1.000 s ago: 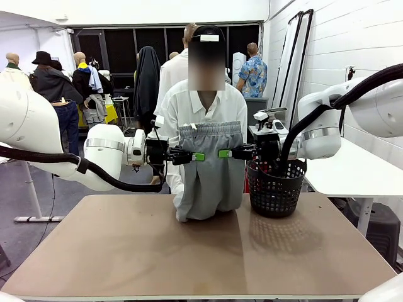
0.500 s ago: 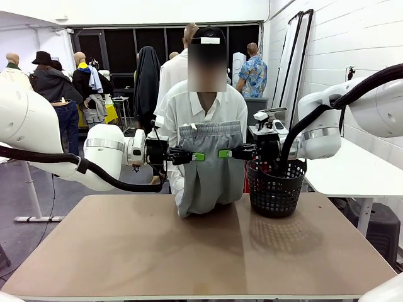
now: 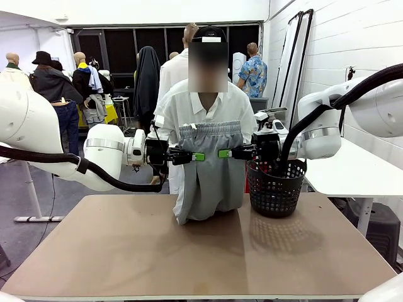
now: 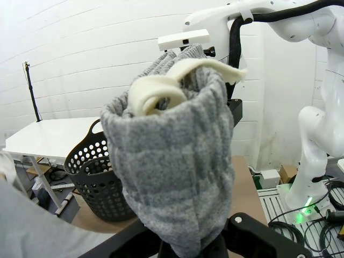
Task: Fold the training pants.
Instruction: Release the ends of the Training pants and then grab the overlapped ends.
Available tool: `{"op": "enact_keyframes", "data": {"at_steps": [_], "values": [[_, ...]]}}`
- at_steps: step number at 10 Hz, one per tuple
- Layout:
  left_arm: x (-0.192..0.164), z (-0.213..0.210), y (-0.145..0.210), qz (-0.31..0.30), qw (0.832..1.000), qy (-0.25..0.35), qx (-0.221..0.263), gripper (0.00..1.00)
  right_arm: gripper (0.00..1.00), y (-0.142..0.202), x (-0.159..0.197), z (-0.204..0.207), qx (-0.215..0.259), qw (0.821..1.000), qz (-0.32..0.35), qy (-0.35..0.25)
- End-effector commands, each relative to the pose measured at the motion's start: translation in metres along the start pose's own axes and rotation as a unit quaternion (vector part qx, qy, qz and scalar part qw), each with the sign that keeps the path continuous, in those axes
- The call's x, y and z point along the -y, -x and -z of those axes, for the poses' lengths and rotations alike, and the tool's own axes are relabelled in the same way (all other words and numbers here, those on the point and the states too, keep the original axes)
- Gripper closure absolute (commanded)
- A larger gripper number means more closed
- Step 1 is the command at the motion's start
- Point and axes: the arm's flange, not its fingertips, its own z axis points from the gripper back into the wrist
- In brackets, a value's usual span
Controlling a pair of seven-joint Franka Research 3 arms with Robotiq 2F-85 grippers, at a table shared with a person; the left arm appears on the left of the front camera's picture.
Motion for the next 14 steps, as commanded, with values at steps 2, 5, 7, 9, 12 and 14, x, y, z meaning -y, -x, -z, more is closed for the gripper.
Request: {"op": "enact_keyframes", "data": {"at_steps": [2, 5, 7, 9, 12, 14], "values": [[0.0011, 0.0, -0.0024, -0.003, 1.0, -0.008, 0.008, 1.0, 1.0, -0.0022, -0.0019, 0.0008, 0.0, 1.0, -0.003, -0.001], [0.0011, 0.0, -0.0024, -0.003, 1.0, -0.008, 0.008, 1.0, 1.0, -0.0022, -0.0019, 0.0008, 0.0, 1.0, -0.003, -0.001], [0.0011, 0.0, -0.0024, -0.003, 1.0, -0.008, 0.008, 1.0, 1.0, -0.0022, -0.0019, 0.0008, 0.0, 1.0, -0.003, -0.001], [0.0011, 0.0, -0.0024, -0.003, 1.0, -0.008, 0.008, 1.0, 1.0, -0.0022, -0.0019, 0.0008, 0.0, 1.0, -0.003, -0.001], [0.0011, 0.0, -0.0024, -0.003, 1.0, -0.008, 0.008, 1.0, 1.0, -0.0022, -0.0019, 0.0008, 0.0, 1.0, -0.003, -0.001], [0.0011, 0.0, -0.0024, -0.003, 1.0, -0.008, 0.008, 1.0, 1.0, -0.0022, -0.0019, 0.0008, 0.0, 1.0, -0.003, -0.001]]}}
